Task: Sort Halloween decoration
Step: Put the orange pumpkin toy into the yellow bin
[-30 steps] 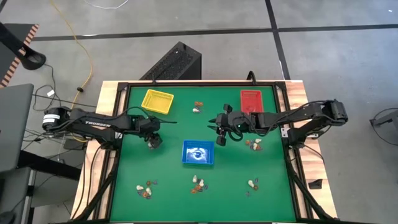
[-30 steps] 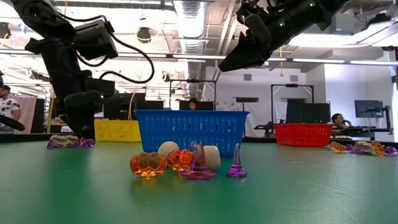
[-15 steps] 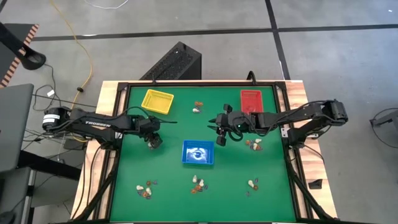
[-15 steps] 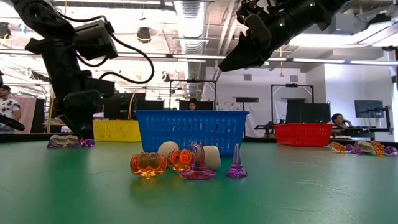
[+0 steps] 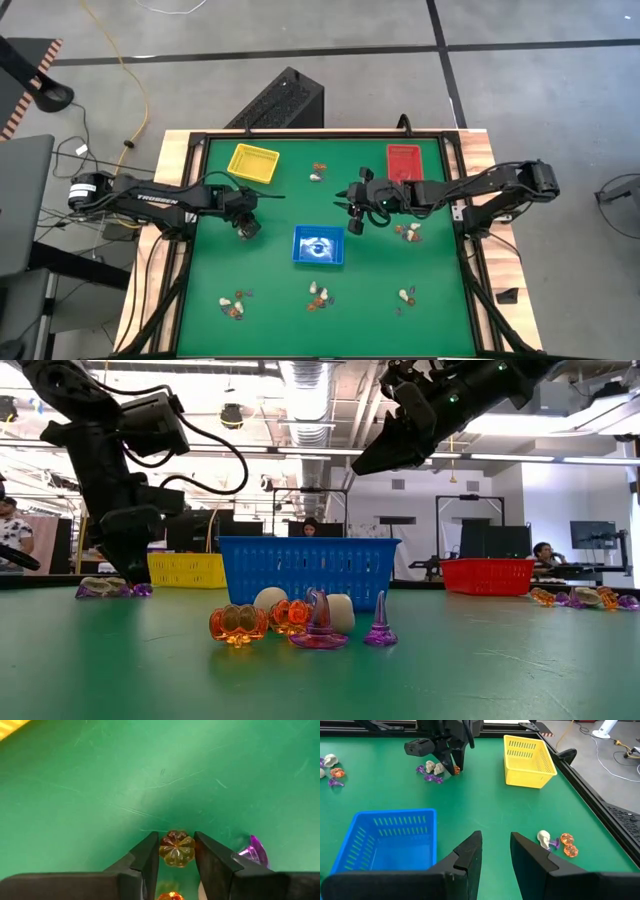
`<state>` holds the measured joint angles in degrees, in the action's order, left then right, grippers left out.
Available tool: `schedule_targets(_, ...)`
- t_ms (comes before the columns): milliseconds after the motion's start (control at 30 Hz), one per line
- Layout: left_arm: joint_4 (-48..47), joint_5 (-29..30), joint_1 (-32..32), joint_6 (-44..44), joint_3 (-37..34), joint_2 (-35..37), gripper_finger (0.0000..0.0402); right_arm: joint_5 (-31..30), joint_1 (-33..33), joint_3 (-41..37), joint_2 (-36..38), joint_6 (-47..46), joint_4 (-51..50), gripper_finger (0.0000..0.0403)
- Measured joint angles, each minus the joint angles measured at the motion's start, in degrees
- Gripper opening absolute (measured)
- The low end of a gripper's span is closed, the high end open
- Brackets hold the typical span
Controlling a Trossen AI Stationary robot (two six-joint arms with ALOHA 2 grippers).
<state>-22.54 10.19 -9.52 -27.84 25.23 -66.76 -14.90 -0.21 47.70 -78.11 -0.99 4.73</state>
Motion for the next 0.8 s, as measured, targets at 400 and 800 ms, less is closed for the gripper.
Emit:
schedule_targets(400,0.02,5.22,-6.65,16.22,11.05,3.20,0.0102,0.00,0.02,0.02,0.00,-0.02,0.05,0.0134)
schedule_targets(800,0.97,-3.95,-33.20,22.19,13.88,-0.90,0.0105,0.00,0.02,0.02,0.00,-0.02,0.17,0.0134)
